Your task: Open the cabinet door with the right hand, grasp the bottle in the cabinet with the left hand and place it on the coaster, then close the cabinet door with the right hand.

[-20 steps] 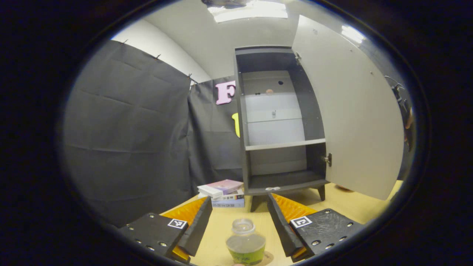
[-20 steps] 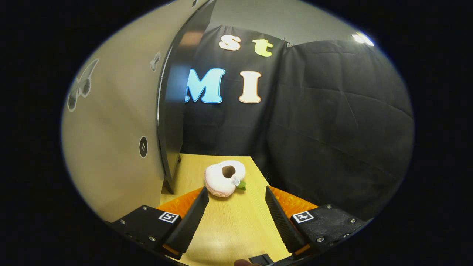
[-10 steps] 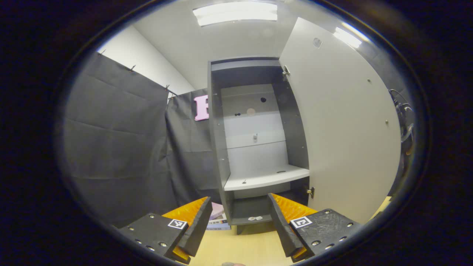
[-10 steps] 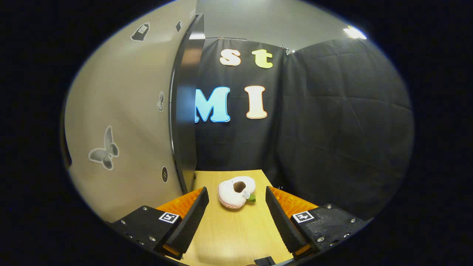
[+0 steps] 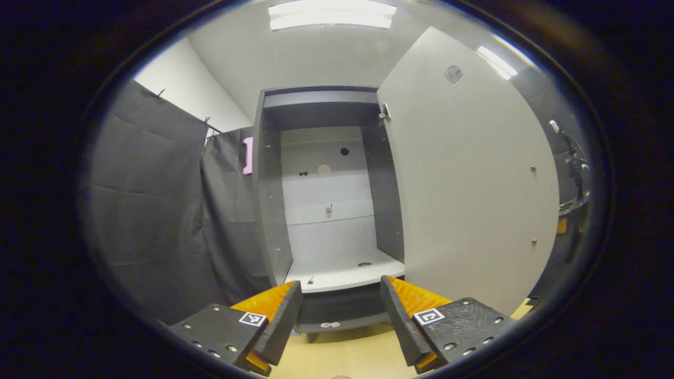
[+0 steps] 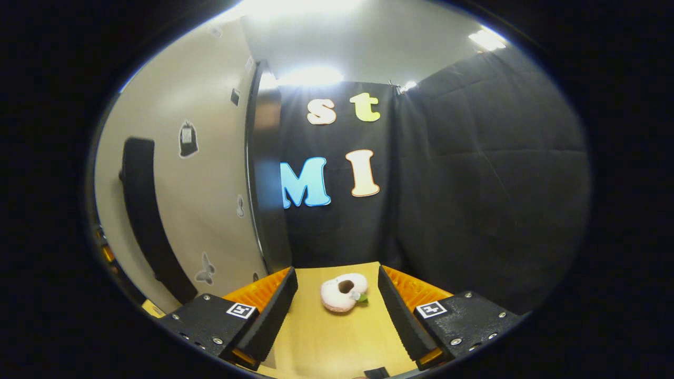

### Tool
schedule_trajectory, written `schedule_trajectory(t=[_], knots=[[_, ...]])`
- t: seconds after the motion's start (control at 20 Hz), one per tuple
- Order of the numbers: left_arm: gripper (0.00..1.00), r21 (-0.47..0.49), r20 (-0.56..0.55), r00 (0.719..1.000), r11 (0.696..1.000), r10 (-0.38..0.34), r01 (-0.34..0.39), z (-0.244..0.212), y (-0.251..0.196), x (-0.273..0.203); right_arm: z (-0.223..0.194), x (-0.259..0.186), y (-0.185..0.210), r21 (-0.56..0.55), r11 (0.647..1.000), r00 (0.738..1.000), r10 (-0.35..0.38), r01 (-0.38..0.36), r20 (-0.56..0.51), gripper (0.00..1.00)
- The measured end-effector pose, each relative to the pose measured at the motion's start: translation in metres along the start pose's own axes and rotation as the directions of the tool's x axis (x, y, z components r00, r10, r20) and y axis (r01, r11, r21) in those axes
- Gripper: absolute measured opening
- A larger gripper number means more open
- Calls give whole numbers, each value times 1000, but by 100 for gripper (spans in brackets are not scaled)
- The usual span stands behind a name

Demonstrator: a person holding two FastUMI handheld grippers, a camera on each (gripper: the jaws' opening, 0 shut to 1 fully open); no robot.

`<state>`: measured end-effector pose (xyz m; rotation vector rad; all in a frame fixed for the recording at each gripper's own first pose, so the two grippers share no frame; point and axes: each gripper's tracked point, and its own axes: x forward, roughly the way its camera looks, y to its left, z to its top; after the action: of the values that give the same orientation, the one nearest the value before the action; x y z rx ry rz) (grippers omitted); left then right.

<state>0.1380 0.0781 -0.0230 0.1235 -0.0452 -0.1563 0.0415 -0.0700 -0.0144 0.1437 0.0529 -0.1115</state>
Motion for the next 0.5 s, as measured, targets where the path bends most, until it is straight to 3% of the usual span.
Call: schedule_trajectory(t=[0.05, 0.1, 0.2, 0.25, 0.3, 0.5], knots=[[86, 13, -6, 1000, 1000, -13, 13, 0, -2, 2, 4, -7, 8, 26, 999, 1000, 27, -28, 6, 95], [90, 27, -13, 1000, 999, -25, 25, 0, -3, 7, 7, -12, 17, 23, 999, 999, 48, -49, 22, 94], [90, 45, -16, 999, 998, -39, 39, 1, -1, 14, 13, -18, 15, -26, 999, 998, 42, -41, 48, 94], [86, 46, -16, 999, 998, -45, 46, 1, 1, 15, 14, -20, 20, -42, 998, 997, 45, -43, 55, 94], [90, 41, -22, 998, 998, -51, 52, -2, 1, 16, 16, -23, 27, -45, 998, 996, 56, -53, 62, 94], [90, 16, -58, 998, 1000, -13, 14, -10, 24, 16, 15, -25, 52, -83, 992, 993, 99, -94, 61, 94]])
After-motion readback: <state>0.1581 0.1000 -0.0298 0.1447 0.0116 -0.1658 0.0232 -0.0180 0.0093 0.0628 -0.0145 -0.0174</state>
